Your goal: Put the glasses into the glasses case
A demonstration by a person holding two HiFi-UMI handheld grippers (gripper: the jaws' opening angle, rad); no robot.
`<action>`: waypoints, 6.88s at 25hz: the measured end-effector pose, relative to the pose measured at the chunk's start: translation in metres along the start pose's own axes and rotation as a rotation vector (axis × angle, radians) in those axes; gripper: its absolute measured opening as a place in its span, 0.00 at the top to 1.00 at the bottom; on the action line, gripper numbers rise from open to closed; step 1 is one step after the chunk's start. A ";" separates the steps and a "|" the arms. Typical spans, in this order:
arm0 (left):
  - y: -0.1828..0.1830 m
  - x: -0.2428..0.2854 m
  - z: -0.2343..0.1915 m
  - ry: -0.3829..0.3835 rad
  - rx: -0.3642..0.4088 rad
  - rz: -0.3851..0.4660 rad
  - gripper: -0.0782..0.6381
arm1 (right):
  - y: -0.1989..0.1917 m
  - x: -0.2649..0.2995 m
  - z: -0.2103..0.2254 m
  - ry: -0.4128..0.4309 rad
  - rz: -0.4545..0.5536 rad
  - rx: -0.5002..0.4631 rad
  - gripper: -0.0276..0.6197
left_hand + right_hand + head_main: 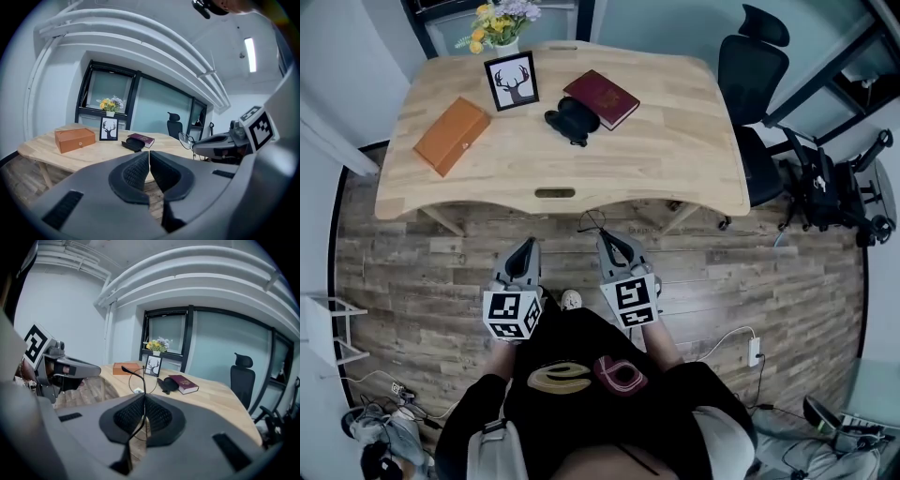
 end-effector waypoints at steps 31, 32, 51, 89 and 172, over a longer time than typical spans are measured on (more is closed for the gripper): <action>0.065 0.134 -0.124 -0.179 0.071 -0.014 0.86 | 0.057 0.133 0.024 -0.170 -0.047 0.015 0.93; 0.069 0.139 -0.132 -0.184 0.070 -0.013 0.86 | 0.061 0.140 0.024 -0.177 -0.048 0.018 0.93; 0.099 0.201 -0.239 -0.262 0.066 -0.042 0.86 | 0.094 0.232 0.011 -0.285 -0.113 0.055 0.93; 0.117 0.234 -0.240 0.007 -0.019 -0.040 0.86 | 0.106 0.329 0.109 -0.013 -0.204 -0.052 0.93; 0.095 0.230 -0.260 0.267 -0.087 -0.162 0.86 | 0.051 0.465 0.126 0.376 -0.481 0.028 0.61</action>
Point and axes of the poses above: the fingertips, and each gripper's own axes: x forward along the fingers, z to its right, y out of its top, the point moved 9 cm from there along -x, backward along the fingers, and after that the axes turned 6 degrees about -y, right-handed, at the moved point
